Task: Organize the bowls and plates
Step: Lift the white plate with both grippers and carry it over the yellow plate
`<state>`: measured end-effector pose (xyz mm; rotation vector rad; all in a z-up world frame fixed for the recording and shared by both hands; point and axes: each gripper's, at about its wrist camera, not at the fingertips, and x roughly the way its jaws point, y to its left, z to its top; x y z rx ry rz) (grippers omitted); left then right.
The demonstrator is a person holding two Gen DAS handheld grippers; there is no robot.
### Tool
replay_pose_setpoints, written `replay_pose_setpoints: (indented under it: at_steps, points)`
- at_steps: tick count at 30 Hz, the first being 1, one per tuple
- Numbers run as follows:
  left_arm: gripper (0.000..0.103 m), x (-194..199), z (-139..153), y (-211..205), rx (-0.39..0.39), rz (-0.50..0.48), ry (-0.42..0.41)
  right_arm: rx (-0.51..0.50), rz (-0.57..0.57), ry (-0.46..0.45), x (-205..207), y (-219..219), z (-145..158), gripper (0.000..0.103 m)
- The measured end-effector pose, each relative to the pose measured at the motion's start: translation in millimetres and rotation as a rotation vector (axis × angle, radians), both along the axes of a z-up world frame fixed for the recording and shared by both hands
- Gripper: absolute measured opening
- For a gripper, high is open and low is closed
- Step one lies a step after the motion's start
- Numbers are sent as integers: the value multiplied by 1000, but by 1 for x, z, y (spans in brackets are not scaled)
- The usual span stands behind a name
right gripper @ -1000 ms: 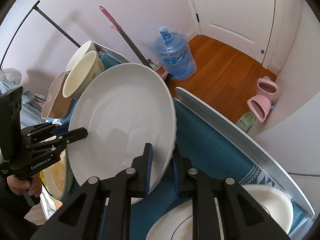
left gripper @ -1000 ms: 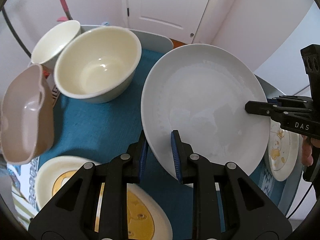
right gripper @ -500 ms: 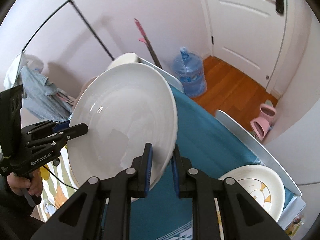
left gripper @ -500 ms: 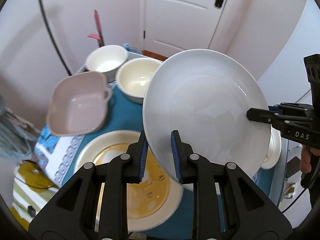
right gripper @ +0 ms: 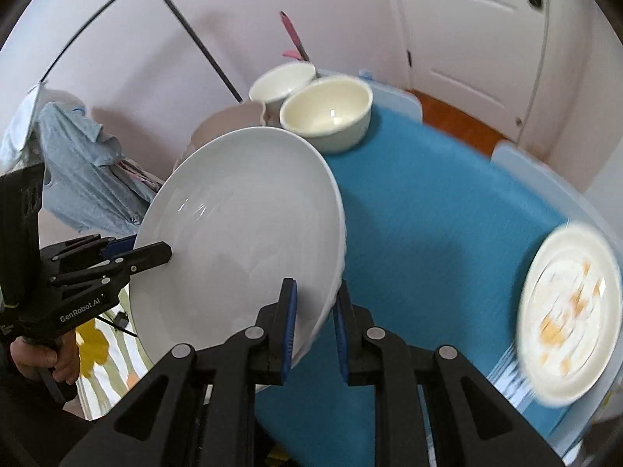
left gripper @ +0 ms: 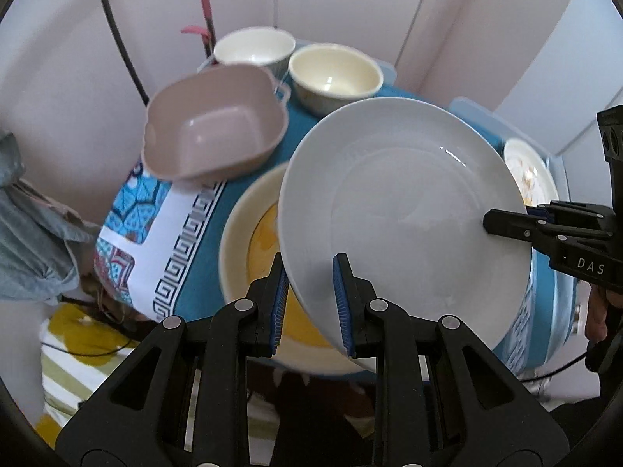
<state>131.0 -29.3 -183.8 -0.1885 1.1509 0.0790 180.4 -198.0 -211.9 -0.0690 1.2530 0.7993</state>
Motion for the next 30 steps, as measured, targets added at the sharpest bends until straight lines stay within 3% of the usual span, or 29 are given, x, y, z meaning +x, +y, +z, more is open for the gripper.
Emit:
replay_pose_setpoints:
  at_steps: [11,21,30]
  points:
    - [20,5,-57,33,-33,-121,66,-108,-170,26,-40,29,-33,17]
    - [20,18,-73,28,7,-236,70,-156,-273,28,-43,29,-41,17]
    - [21,23,-74,17,98,-317,54,-196,-305,6,-46,36,-42,17]
